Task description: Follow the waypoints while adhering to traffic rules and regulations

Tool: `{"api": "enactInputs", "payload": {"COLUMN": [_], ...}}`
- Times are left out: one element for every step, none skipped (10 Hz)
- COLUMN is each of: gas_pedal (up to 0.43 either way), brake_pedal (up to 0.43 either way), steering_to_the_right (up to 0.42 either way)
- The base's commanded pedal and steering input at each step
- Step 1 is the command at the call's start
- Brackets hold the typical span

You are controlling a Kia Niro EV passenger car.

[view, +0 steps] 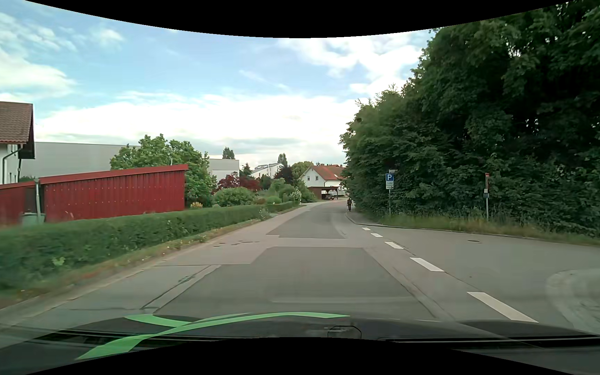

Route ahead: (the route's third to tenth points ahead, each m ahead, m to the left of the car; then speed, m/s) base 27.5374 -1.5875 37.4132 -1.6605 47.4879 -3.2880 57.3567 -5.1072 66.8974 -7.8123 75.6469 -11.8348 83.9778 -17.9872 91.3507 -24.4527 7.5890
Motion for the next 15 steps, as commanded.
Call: {"api": "enactInputs", "payload": {"gas_pedal": [0.087,0.087,0.059,0.059,0.059,0.059,0.059,0.059,0.067,0.067,0.067,0.067,0.067,0.067,0.067], "brake_pedal": [0.000,0.000,0.000,0.000,0.000,0.000,0.000,0.000,0.000,0.000,0.000,0.000,0.000,0.000,0.000], "steering_to_the_right": [-0.003,-0.005,-0.005,-0.005,-0.004,-0.005,-0.005,-0.005,-0.007,-0.008,-0.009,-0.010,-0.010,-0.010,-0.010]}}
